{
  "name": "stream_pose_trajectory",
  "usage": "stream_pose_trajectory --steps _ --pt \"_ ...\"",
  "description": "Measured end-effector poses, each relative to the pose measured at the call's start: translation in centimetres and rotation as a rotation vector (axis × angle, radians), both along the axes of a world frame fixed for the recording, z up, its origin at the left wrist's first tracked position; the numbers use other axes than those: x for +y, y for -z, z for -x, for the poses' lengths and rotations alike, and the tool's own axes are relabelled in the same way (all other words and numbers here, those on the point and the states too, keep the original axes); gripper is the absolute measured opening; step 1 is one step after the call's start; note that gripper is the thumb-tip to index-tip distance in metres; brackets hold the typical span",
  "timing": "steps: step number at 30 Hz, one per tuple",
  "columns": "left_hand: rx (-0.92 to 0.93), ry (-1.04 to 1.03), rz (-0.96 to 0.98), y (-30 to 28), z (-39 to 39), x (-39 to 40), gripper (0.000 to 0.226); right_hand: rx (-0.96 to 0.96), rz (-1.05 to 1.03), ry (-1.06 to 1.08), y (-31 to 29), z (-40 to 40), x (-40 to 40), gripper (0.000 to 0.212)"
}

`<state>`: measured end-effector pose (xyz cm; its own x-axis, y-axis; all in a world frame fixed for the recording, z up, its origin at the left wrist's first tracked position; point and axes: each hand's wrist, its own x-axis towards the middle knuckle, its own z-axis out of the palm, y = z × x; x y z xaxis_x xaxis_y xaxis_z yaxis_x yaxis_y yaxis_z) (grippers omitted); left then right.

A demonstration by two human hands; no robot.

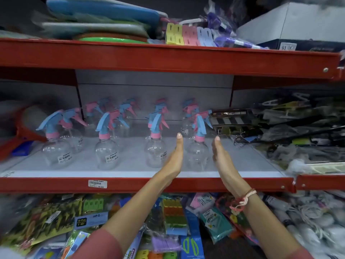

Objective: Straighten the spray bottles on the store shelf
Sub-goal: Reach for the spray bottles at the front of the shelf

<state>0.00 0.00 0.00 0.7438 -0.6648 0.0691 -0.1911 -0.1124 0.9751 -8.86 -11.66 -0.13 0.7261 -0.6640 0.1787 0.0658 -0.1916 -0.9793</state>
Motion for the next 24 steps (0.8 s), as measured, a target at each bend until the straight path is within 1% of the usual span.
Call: stream_pose_trajectory --steps 1,2,4,8,10,13,14,16,19,21,24 --pt "0.026 0.039 -0.003 -0.1 0.1 -0.1 0.092 0.005 -0.032 -0.029 -0.1 0.0 0.0 0.090" --pt "0.044 0.072 -0.007 -0.4 0.2 -0.4 0.093 0.018 -0.054 -0.057 -0.3 0.0 -0.2 0.090" --pt "0.059 0.112 -0.009 -0.5 0.3 -0.5 0.096 0.048 -0.042 -0.110 -0.6 0.5 0.0 0.078" --pt "0.092 0.145 -0.016 -0.5 0.8 -0.4 0.100 0.095 -0.018 -0.115 -0.4 1.1 -0.4 0.080" --pt "0.099 0.164 -0.016 -0.5 1.1 -0.1 0.102 0.104 -0.012 -0.126 -0.5 1.7 -0.4 0.074" --pt "0.100 0.200 -0.003 -0.5 1.8 0.3 0.095 0.094 -0.007 -0.138 -0.6 2.8 -0.2 0.058" --pt "0.103 0.209 0.002 -0.5 2.1 0.5 0.093 0.082 -0.013 -0.149 -0.7 3.2 0.2 0.057" --pt "0.111 0.225 0.011 -0.4 2.4 0.8 0.093 0.085 -0.022 -0.162 -0.4 3.7 0.0 0.065" --pt "0.115 0.238 -0.003 -0.1 2.5 0.9 0.098 0.096 -0.035 -0.165 0.1 4.1 -0.1 0.077" --pt "0.119 0.244 -0.003 -0.2 2.6 1.1 0.102 0.098 -0.034 -0.162 0.2 4.3 0.0 0.078" --pt "0.107 0.220 -0.017 -0.1 2.8 1.5 0.100 0.094 0.022 -0.144 0.4 4.4 0.5 0.081"
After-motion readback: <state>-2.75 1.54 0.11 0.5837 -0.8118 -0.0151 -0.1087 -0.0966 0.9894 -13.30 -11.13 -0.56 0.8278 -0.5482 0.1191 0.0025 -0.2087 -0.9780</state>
